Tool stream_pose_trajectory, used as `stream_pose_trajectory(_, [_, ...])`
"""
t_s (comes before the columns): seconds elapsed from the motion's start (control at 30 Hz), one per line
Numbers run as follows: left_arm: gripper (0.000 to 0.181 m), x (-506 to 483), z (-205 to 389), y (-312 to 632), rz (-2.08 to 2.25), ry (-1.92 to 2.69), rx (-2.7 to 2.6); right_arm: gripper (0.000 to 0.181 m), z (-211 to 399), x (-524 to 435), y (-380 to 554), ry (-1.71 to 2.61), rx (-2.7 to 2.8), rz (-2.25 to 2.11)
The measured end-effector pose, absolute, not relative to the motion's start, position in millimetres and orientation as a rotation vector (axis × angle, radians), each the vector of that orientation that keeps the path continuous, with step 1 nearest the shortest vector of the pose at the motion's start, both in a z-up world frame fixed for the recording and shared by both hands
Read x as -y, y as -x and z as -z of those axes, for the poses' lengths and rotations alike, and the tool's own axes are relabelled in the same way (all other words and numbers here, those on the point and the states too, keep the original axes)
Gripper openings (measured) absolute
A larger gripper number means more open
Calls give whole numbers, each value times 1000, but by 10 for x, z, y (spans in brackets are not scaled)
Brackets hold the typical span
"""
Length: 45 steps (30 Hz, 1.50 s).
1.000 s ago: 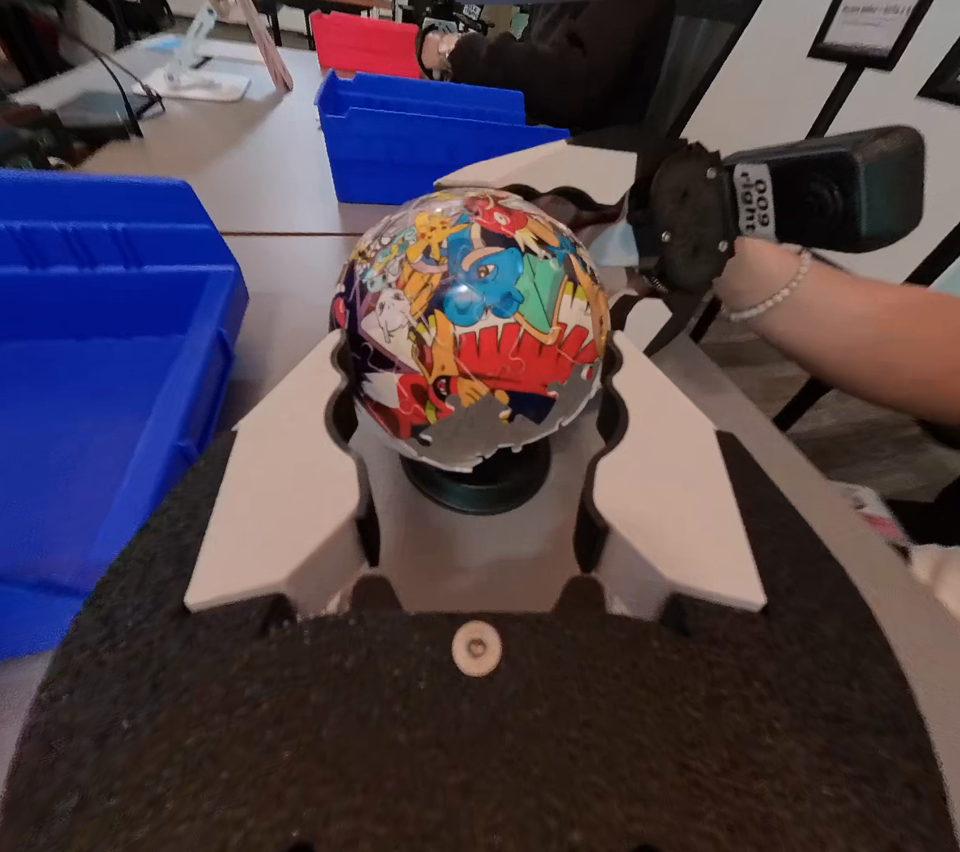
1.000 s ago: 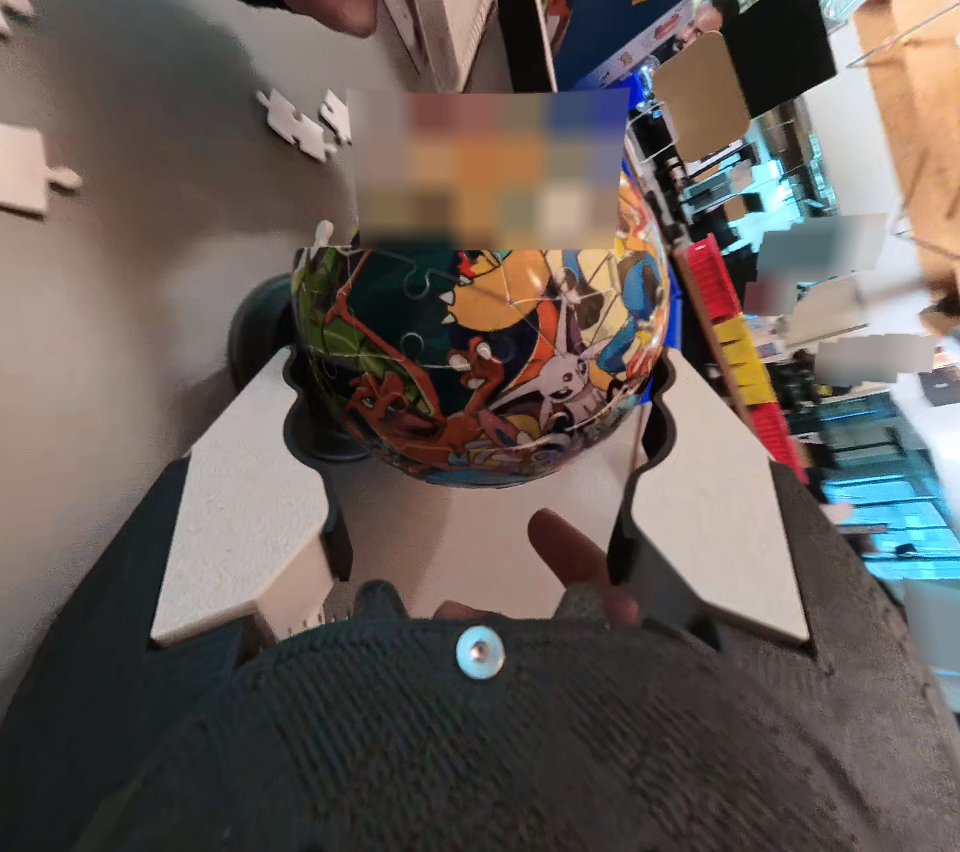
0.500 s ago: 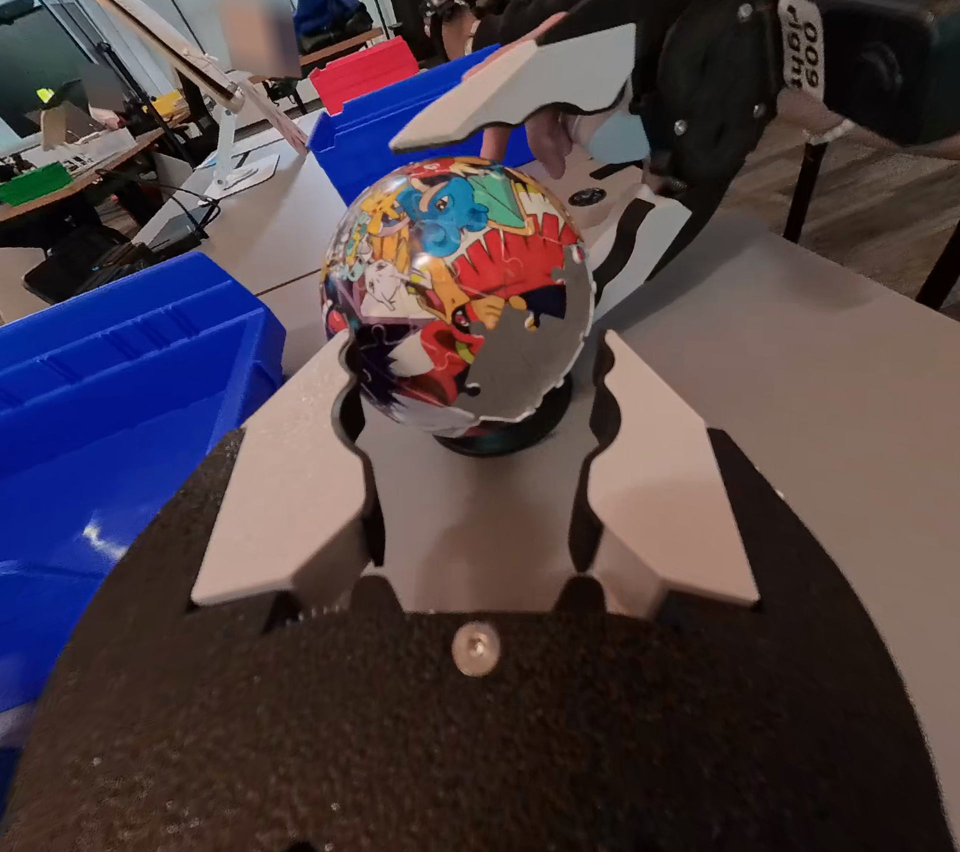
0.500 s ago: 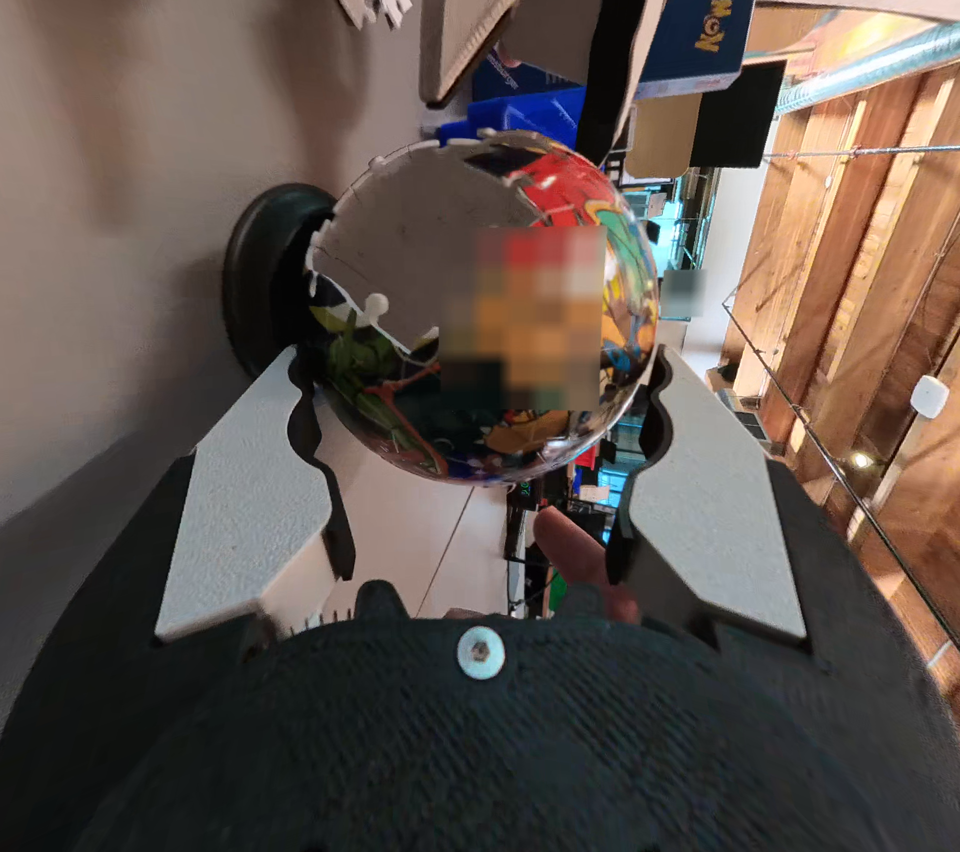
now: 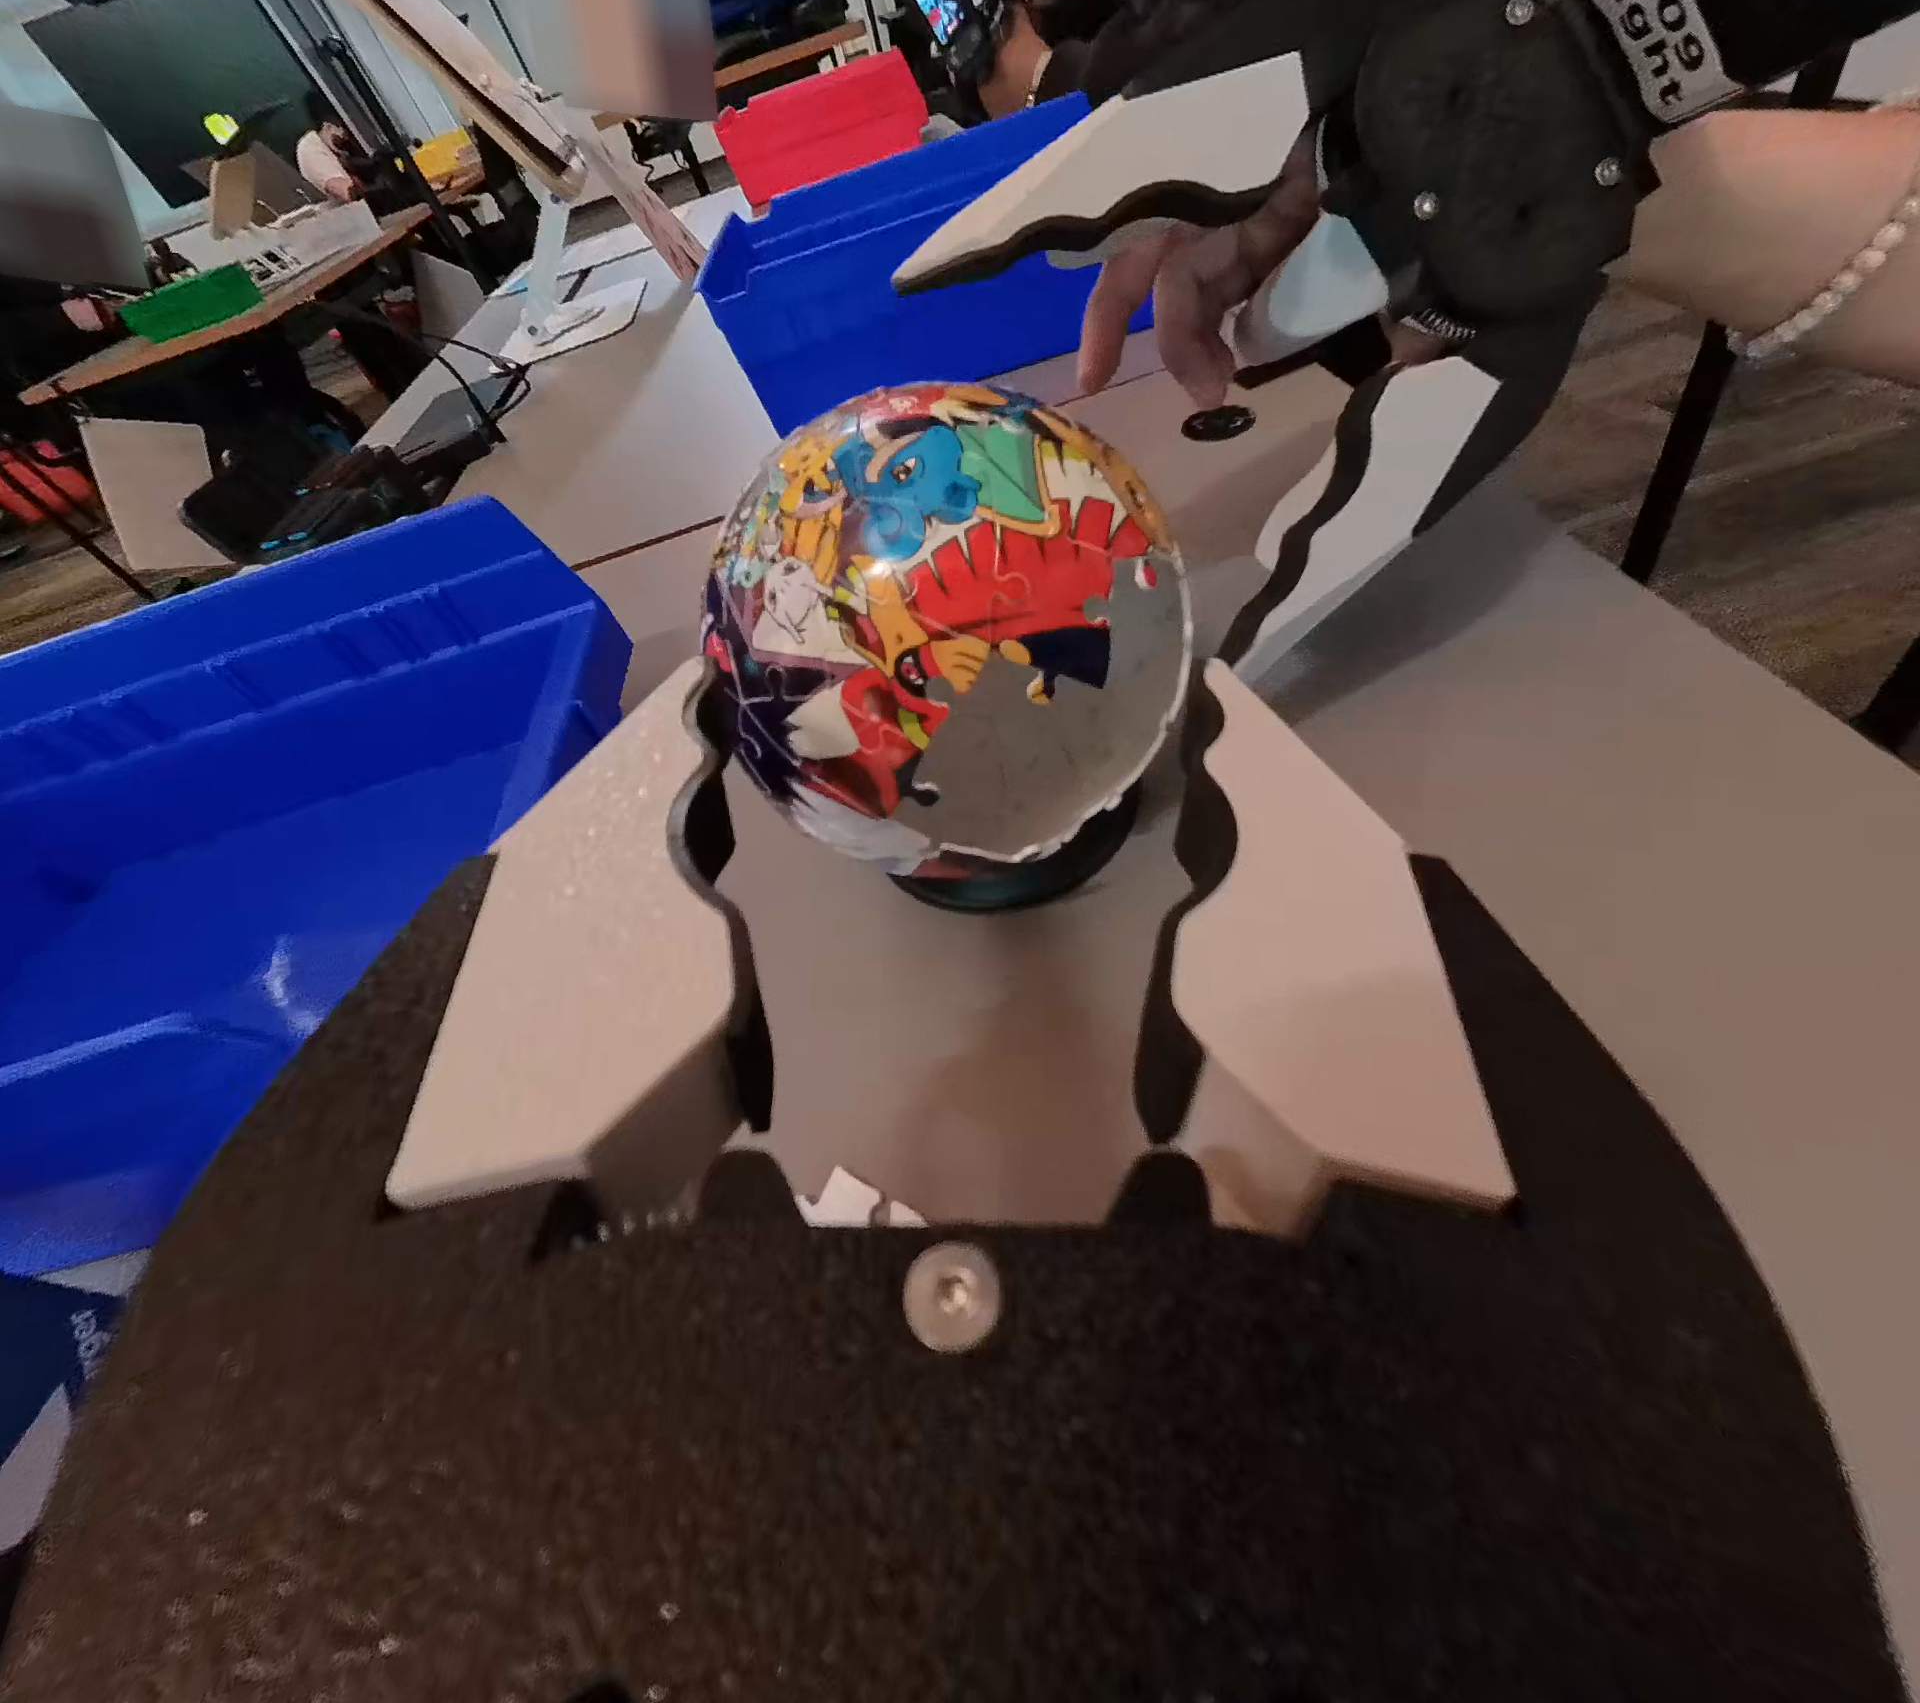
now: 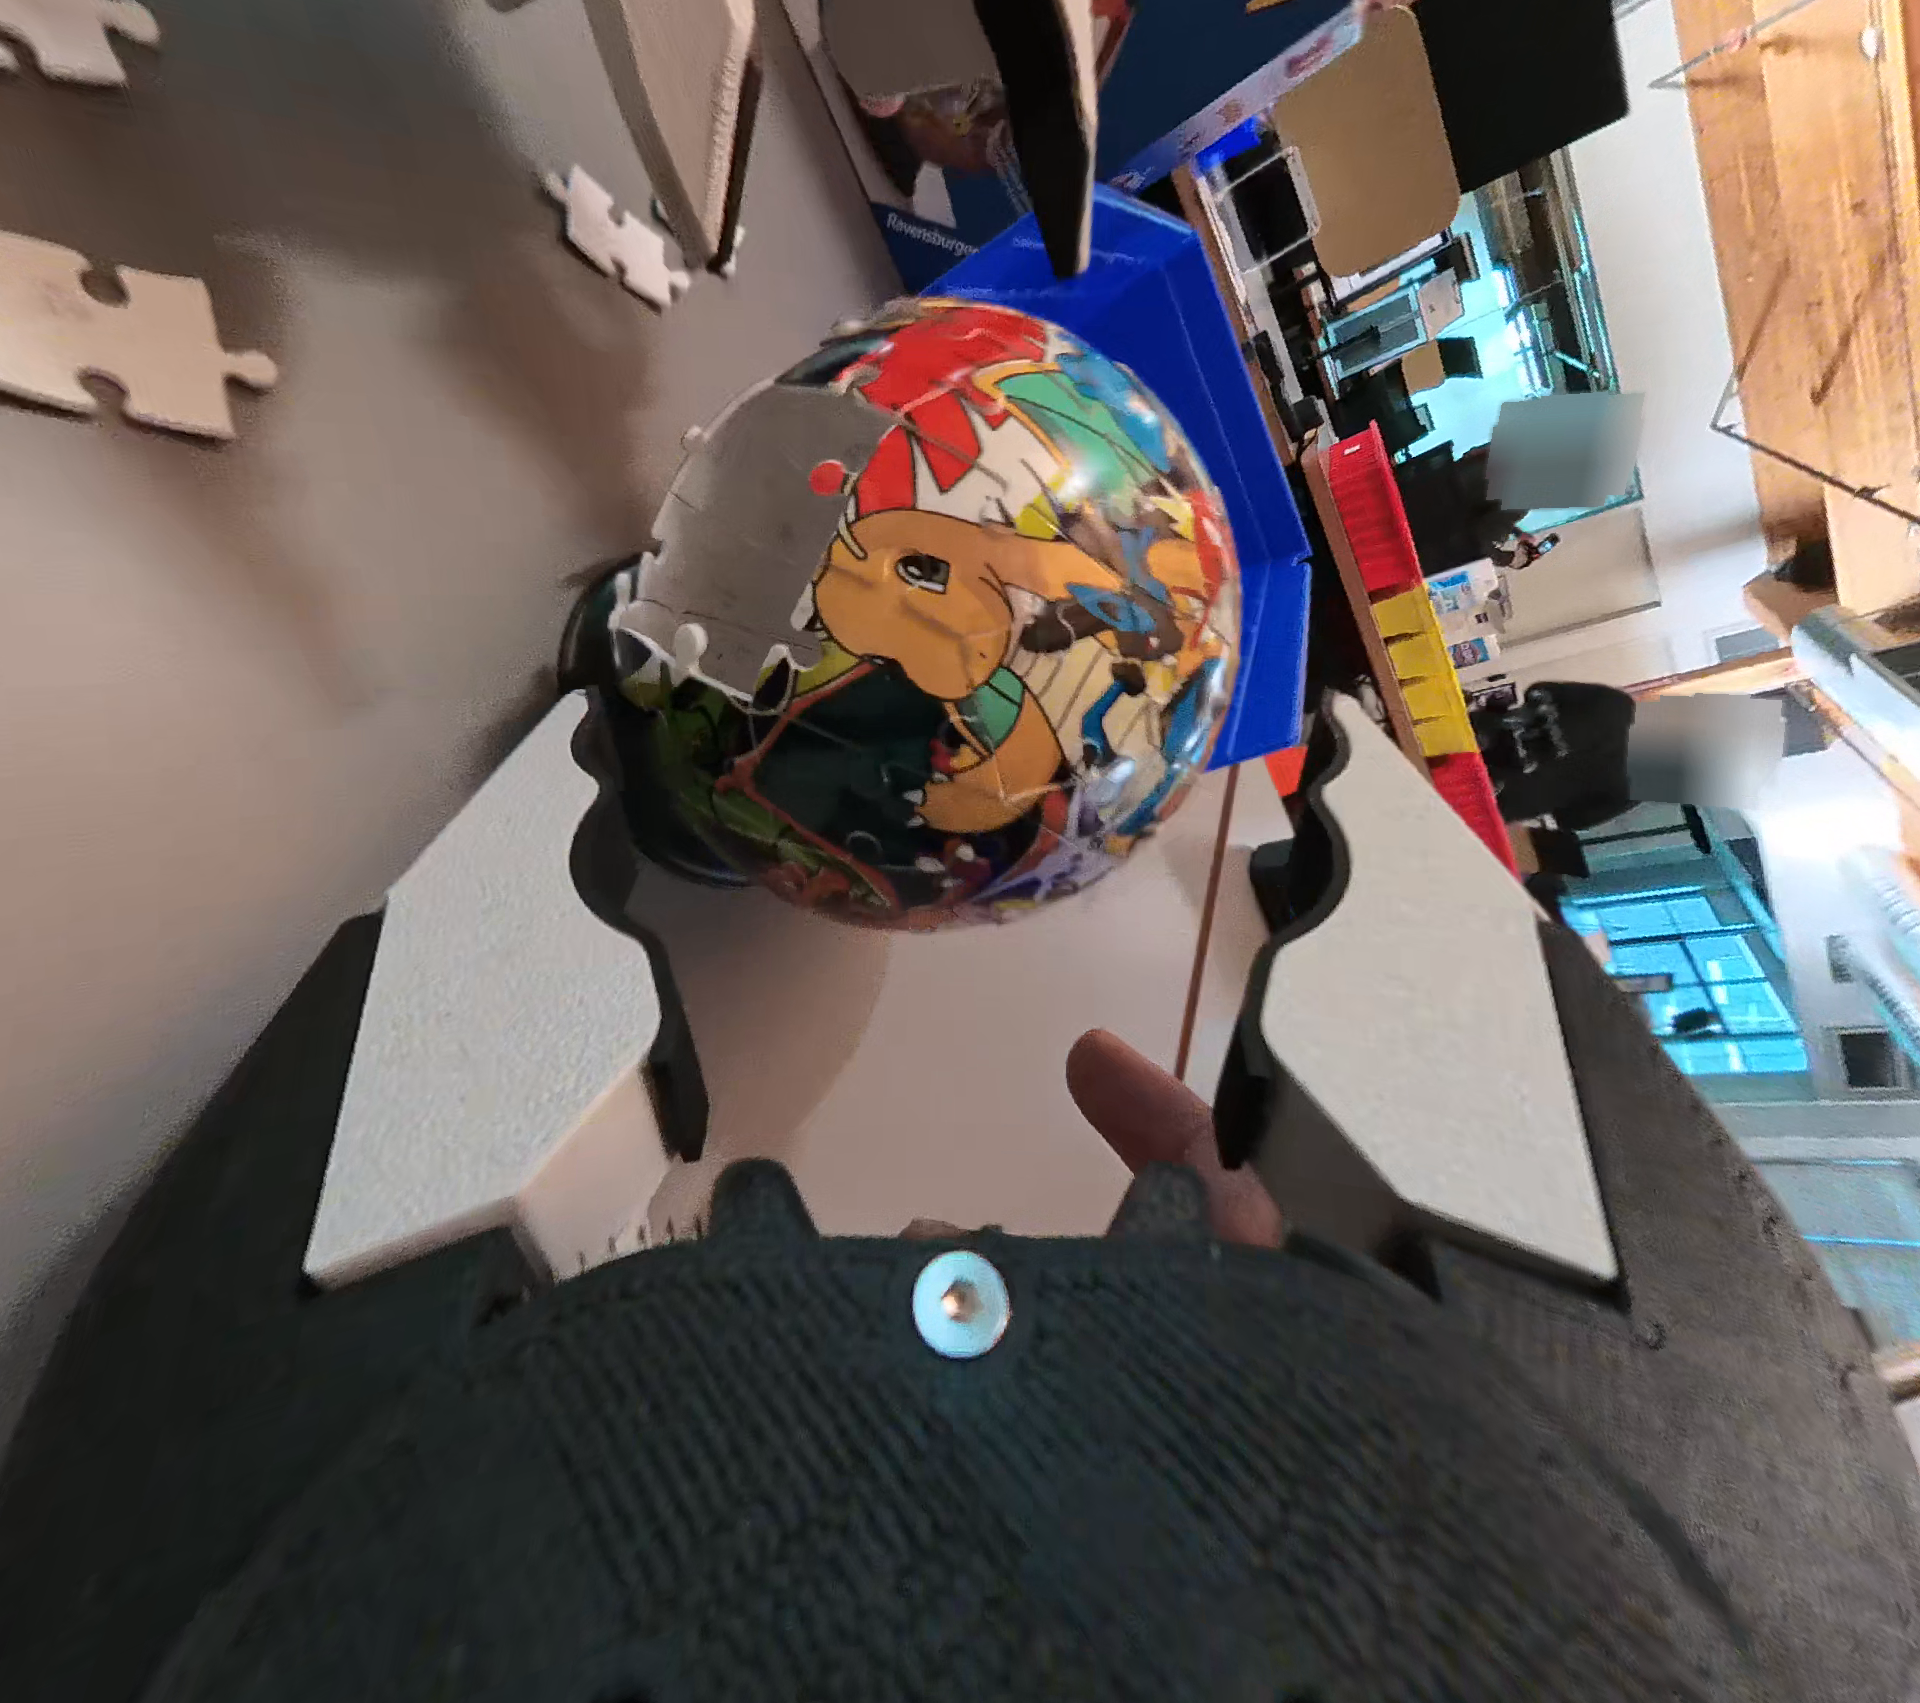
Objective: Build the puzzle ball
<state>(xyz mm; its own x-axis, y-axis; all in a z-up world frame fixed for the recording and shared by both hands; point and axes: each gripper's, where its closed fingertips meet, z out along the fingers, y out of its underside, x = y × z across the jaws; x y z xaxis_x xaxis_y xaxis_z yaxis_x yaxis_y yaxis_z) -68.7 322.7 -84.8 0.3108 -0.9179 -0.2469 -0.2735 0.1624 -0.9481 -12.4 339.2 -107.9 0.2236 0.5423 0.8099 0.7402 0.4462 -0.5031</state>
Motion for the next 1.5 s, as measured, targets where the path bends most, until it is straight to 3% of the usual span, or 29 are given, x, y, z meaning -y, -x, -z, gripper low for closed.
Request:
stream_pose_trajectory(0.3, [93,-3312,579,985,756,1564,-903,120,760,-3222,-209,1357,1169,-62])
stream_pose_trajectory(0.7, [103,-3529,831,703,1173,2034,-660,104,1153,-3415,-239,1673,1119,-541])
stream_pose_trajectory(1.0, [107,-3539,1033,468,1366,2123,-650,106,1297,-3454,-21,1642,1113,-754])
stream_pose_trajectory(1.5, [101,-3753,1135,405,1041,1827,-993,103,1280,-3790,-111,1387,1440,-138])
